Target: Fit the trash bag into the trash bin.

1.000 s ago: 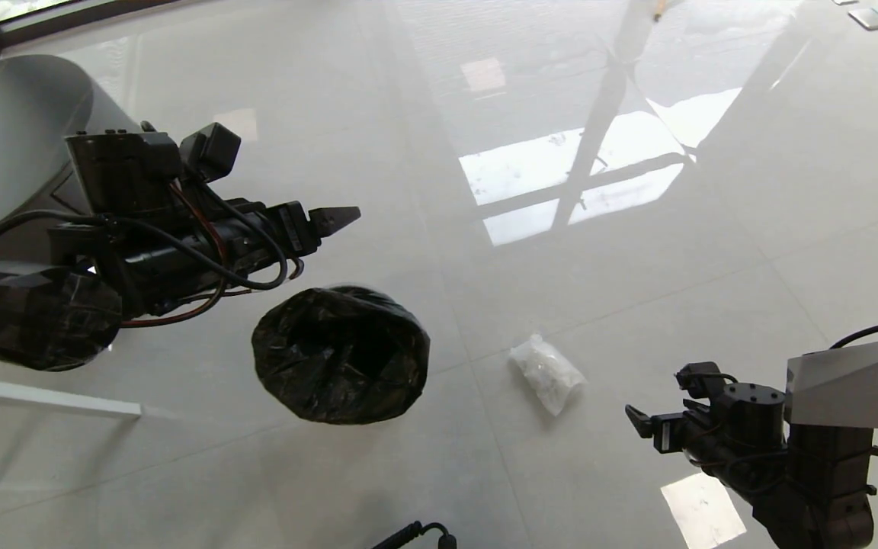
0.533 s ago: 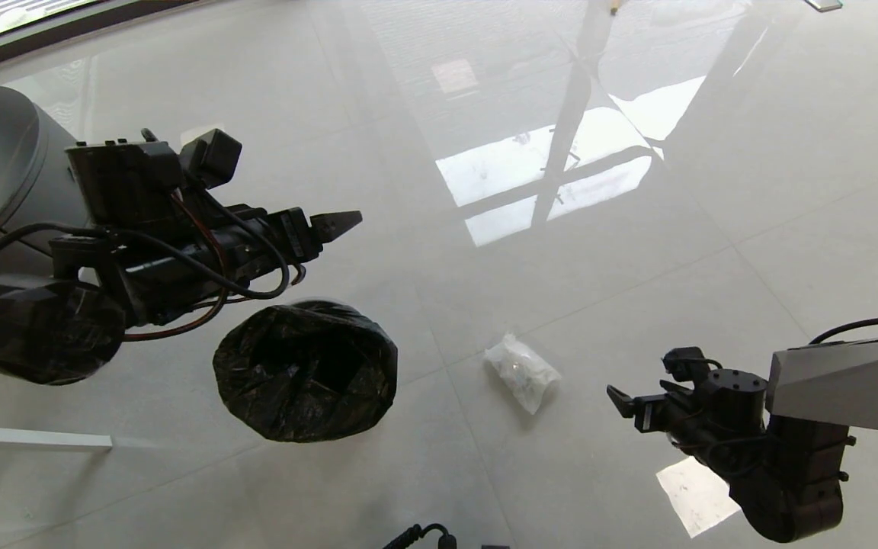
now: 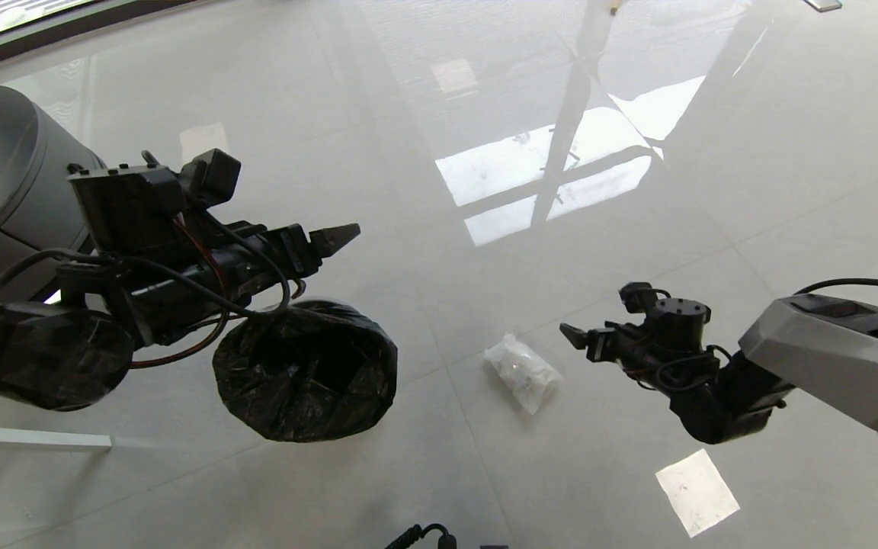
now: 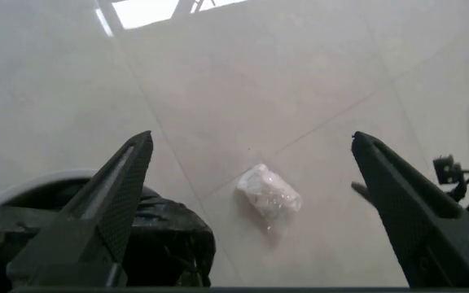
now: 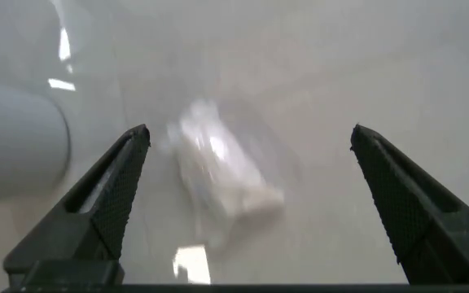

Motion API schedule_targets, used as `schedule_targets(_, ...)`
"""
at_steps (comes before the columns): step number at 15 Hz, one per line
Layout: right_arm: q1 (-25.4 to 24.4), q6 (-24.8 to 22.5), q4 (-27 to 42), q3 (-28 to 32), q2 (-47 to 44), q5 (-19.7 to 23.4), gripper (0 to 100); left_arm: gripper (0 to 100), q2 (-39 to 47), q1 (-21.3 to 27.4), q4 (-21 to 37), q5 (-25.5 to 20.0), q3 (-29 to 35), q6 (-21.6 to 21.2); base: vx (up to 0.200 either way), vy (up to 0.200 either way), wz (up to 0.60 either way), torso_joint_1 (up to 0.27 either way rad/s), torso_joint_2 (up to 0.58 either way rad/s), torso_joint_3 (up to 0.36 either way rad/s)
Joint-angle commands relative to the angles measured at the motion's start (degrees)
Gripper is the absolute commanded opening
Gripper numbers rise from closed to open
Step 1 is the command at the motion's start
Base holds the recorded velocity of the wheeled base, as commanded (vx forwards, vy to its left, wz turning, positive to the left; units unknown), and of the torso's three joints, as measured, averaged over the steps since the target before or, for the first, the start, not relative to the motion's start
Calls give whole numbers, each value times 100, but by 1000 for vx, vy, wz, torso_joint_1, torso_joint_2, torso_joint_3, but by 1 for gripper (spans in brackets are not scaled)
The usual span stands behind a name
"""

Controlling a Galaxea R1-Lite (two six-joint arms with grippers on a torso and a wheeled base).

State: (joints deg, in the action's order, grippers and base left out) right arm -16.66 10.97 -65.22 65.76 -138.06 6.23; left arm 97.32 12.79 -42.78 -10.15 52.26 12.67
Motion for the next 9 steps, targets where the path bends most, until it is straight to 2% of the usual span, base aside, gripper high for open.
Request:
schedule_targets(1,-337,89,-35,1326,-775,-781,100,100,86,-75,-29,-4,-49,-1,0,0,0,0,0,0)
schedule_targets(2,-373,98,194,1326,-802,-1106,100,100,121,-83,-29,-4,-93,-36,0,0,0,0,0,0)
schedule_targets(3,-381,125,238,1264,-810,-948,100,100,121,-92,-55,-74,-208,-124,0,0,0,0,0,0)
schedule_targets(5,-417,133,264,886,-714,19,100,100,103,-207,-257,-602,-594,-467,0,0,0,0,0,0)
schedule_targets(7,-478,125,879,851,-503,300,100,100,112,-215,-319,-593,-656,-599,0,0,0,0,0,0)
schedule_targets(8,-478,125,932,851,-476,344,100,100,112,-215,-319,-593,-656,-599,0,0,0,0,0,0)
schedule_targets(9,-452,116,1389,957,-380,889,100,100,112,-215,-319,-593,-656,-599,0,0,0,0,0,0)
